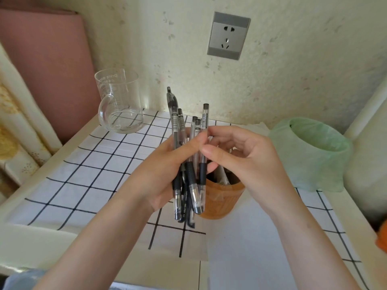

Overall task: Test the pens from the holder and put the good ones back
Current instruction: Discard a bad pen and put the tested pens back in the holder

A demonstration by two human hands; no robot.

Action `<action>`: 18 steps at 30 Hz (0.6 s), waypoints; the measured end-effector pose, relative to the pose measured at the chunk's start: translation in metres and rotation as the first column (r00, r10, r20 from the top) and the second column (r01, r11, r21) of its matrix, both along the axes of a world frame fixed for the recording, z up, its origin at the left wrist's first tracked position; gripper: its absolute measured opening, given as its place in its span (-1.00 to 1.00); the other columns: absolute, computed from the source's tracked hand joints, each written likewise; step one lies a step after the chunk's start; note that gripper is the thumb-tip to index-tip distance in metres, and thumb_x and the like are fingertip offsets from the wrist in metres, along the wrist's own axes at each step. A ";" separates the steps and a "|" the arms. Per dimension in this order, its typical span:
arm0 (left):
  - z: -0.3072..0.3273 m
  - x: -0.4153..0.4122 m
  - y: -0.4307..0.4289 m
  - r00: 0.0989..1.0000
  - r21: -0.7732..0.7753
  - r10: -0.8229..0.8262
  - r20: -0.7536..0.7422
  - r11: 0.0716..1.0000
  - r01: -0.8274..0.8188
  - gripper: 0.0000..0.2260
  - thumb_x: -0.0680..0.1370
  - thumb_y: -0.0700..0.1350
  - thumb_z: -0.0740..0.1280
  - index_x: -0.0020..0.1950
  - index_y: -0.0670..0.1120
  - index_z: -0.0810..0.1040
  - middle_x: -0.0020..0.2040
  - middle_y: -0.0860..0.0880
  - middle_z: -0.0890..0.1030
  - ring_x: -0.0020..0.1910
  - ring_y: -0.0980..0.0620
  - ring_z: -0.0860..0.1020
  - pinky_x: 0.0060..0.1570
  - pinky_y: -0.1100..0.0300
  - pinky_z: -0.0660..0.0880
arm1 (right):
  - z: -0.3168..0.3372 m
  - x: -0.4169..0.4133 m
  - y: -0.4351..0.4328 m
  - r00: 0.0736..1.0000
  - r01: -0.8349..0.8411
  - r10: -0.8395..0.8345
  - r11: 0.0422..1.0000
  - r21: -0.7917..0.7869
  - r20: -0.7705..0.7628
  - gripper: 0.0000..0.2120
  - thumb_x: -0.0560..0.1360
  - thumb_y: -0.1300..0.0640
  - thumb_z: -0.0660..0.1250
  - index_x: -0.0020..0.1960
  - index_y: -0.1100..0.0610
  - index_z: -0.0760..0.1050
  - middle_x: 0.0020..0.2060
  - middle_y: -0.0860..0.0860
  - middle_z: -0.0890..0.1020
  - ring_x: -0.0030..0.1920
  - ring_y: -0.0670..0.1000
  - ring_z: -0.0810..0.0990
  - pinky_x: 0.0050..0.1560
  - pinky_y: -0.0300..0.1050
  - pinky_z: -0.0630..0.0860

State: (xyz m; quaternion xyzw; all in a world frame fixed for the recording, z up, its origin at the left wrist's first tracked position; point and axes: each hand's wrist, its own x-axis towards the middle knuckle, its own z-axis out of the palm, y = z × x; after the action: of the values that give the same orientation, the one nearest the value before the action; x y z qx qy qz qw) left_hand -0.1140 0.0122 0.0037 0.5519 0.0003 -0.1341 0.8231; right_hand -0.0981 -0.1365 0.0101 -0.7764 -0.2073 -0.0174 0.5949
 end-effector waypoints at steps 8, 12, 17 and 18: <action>0.005 -0.001 0.000 0.999 -0.077 0.030 -0.020 0.997 -0.031 -0.70 0.49 -0.08 0.29 0.17 -0.16 0.57 0.04 -0.21 0.64 -0.10 -0.04 0.65 -0.25 0.21 0.59 | -0.006 -0.002 0.009 0.999 0.048 -0.048 0.998 0.032 -0.001 -0.69 0.43 0.19 0.44 0.12 -0.06 0.56 -0.18 -0.08 0.68 -0.10 -0.01 0.63 0.05 0.20 0.55; 0.006 -0.002 0.002 1.000 -0.059 0.023 -0.005 0.998 -0.024 -0.67 0.47 -0.07 0.31 0.18 -0.18 0.56 0.09 -0.27 0.61 -0.03 -0.14 0.62 -0.17 0.14 0.62 | -0.002 -0.002 0.005 1.000 -0.015 0.015 0.999 -0.038 -0.016 -0.74 0.45 0.13 0.42 0.10 -0.11 0.58 -0.10 -0.14 0.70 -0.09 -0.12 0.65 0.11 0.04 0.55; 0.010 -0.004 0.000 0.999 -0.072 0.017 0.051 0.997 -0.013 -0.75 0.44 -0.04 0.30 0.05 -0.06 0.65 -0.14 -0.04 0.68 -0.18 0.01 0.65 -0.21 0.17 0.62 | 0.002 -0.008 0.007 0.999 -0.028 0.029 0.999 -0.024 0.039 -0.87 0.45 0.11 0.42 -0.06 -0.10 0.65 -0.13 -0.19 0.69 0.03 -0.22 0.60 0.14 -0.06 0.51; 0.011 -0.004 0.000 0.998 -0.080 0.015 0.055 0.997 -0.010 -0.76 0.45 -0.05 0.30 0.04 -0.05 0.66 -0.13 -0.04 0.69 -0.15 0.02 0.66 -0.19 0.16 0.62 | 0.000 -0.007 0.008 0.998 -0.020 0.022 0.999 -0.038 0.052 -0.91 0.46 0.07 0.41 -0.09 -0.09 0.67 -0.13 -0.15 0.68 0.08 -0.18 0.57 0.17 -0.04 0.49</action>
State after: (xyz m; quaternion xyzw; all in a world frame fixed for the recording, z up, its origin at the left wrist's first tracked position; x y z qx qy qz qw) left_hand -0.1181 0.0119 0.0144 0.5220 -0.0245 -0.1134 0.8450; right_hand -0.1046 -0.1288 0.0106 -0.7845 -0.2314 -0.0274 0.5747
